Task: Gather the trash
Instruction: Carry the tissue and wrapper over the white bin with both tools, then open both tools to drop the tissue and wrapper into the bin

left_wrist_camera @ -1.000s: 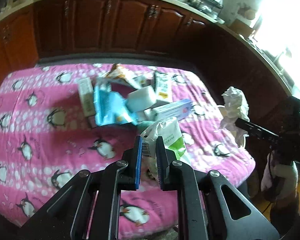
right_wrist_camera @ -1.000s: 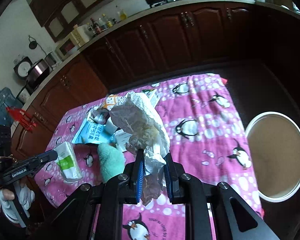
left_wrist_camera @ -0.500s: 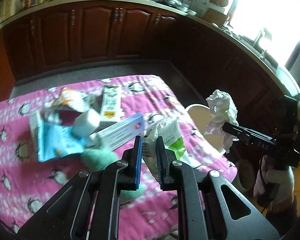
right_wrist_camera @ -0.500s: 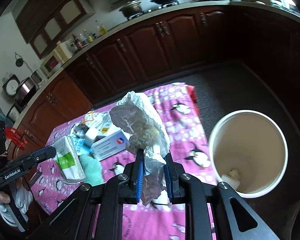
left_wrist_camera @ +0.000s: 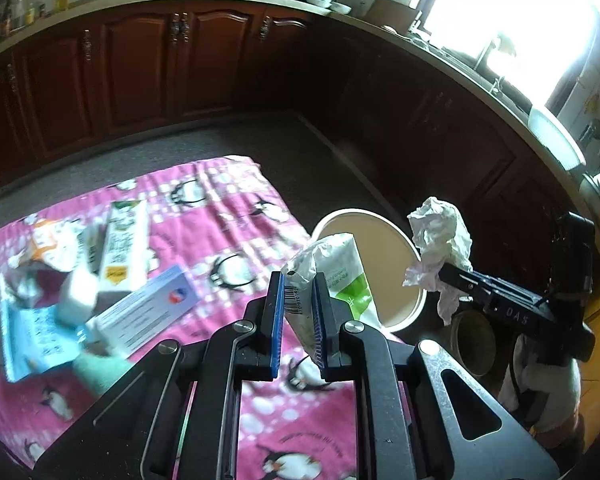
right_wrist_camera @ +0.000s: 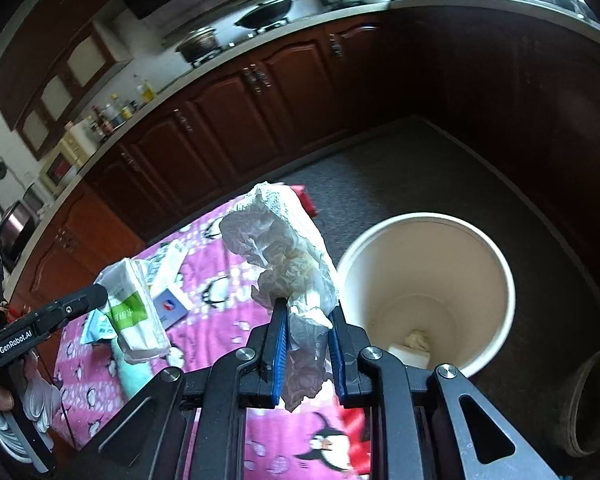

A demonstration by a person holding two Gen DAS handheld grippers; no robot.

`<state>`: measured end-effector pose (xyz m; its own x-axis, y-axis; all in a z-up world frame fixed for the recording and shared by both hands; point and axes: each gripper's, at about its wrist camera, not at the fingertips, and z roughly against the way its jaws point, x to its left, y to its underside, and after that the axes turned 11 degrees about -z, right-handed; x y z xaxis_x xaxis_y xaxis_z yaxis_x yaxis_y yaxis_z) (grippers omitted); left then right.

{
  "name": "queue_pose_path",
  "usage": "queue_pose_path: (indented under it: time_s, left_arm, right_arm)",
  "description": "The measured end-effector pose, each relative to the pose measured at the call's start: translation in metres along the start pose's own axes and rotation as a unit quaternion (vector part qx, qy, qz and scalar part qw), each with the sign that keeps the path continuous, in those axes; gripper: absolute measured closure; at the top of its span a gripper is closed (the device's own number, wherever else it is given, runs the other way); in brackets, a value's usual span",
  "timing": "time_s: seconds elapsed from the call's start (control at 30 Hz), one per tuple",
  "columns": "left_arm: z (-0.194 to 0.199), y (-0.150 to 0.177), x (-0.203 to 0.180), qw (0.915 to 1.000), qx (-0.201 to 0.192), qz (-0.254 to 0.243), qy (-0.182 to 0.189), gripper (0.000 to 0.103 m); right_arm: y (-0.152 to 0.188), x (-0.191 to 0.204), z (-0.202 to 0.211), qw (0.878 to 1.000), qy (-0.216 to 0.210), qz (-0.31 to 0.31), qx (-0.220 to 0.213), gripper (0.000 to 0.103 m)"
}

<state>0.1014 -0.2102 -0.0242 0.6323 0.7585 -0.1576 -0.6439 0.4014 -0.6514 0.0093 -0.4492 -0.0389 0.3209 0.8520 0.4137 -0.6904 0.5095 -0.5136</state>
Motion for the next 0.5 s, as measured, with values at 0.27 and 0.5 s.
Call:
queue_pose_path:
  time_s: [0.27, 0.5]
  left_arm:
    - [-0.053, -0.021, -0.024, 0.9996, 0.021, -0.017, 0.01, 0.092]
    - [-0.098, -0.027, -0.04, 0.9988, 0.043, -0.014, 0.017, 0.092]
  right_arm:
    - [-0.006, -0.03, -0.009, 0.999, 0.036, -0.027, 0.003, 0.085]
    - [-0.008, -0.061, -0.03, 0.995, 0.064, -0.068, 0.021, 0.085]
